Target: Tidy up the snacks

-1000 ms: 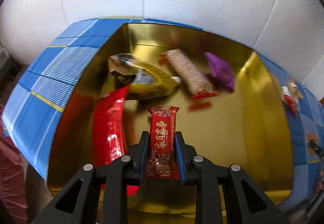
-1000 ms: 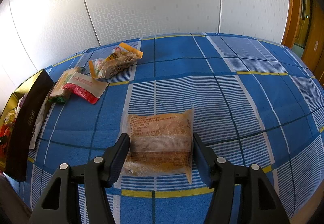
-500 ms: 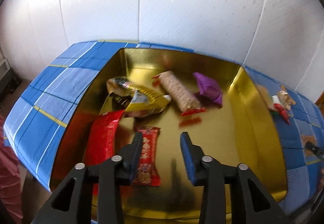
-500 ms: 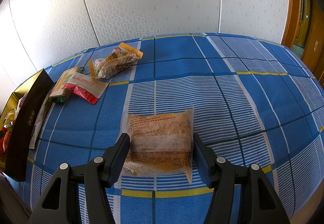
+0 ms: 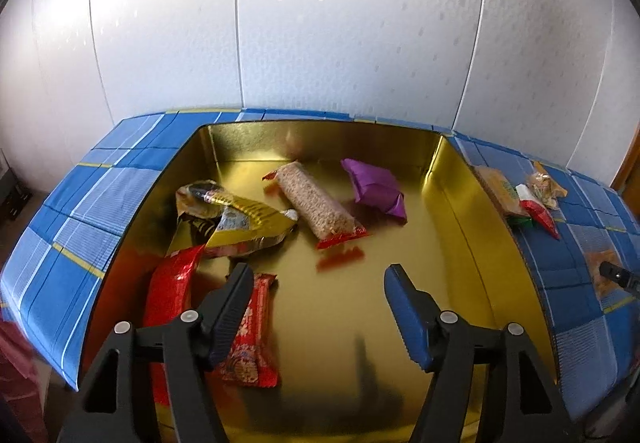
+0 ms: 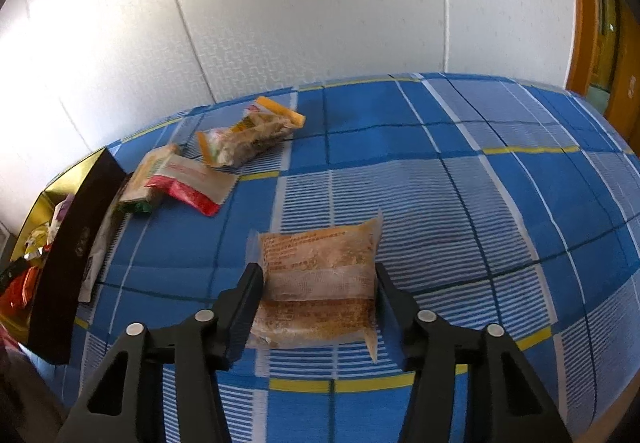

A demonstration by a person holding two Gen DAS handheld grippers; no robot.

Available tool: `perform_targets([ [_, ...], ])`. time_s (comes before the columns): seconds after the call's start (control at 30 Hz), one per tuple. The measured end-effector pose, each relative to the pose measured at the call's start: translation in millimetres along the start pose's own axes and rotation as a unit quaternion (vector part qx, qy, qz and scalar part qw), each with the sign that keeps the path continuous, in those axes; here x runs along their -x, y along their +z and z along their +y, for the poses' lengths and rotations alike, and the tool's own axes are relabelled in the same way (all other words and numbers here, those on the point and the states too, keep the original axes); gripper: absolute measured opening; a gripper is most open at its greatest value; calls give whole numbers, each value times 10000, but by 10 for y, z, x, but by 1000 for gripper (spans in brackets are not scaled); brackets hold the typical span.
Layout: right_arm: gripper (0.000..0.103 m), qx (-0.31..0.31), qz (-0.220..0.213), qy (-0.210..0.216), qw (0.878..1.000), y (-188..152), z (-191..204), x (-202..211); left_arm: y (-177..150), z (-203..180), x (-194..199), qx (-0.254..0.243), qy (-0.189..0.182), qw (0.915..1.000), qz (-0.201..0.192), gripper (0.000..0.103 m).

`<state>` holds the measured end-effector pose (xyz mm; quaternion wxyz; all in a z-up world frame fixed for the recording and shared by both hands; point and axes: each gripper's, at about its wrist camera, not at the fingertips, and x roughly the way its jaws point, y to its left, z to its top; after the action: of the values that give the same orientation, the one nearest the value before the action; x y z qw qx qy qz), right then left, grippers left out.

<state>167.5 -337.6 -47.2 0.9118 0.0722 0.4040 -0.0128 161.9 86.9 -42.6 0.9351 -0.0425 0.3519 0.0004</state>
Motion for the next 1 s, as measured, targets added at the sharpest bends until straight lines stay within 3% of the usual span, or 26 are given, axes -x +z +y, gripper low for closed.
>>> perform_targets([
  [0.13,49,255,-77,-60,9996,-9,122,14,31,-1,4,28,-6,10000,-81,78],
  [0.33,48,296,-96,-15,9995,-15,170,11,-10,-6,73,70,5,9998,-198,80],
  [0.47,51,250,-43,32,9997,-26,189,-10,-29,-42,92,-37,35,9997,-223,80],
  [0.7,69,492,172,-129,9986,-78,313,-116,-25,-61,89,-104,105,9997,-206,82],
  [0.83,68,730,121,-260,9969,-111,374,-127,-20,14,87,87,86,9998,-171,83],
  [1.0,58,1090,-91,-386,9933,-122,471,-72,-21,101,66,287,178,9994,-101,83],
])
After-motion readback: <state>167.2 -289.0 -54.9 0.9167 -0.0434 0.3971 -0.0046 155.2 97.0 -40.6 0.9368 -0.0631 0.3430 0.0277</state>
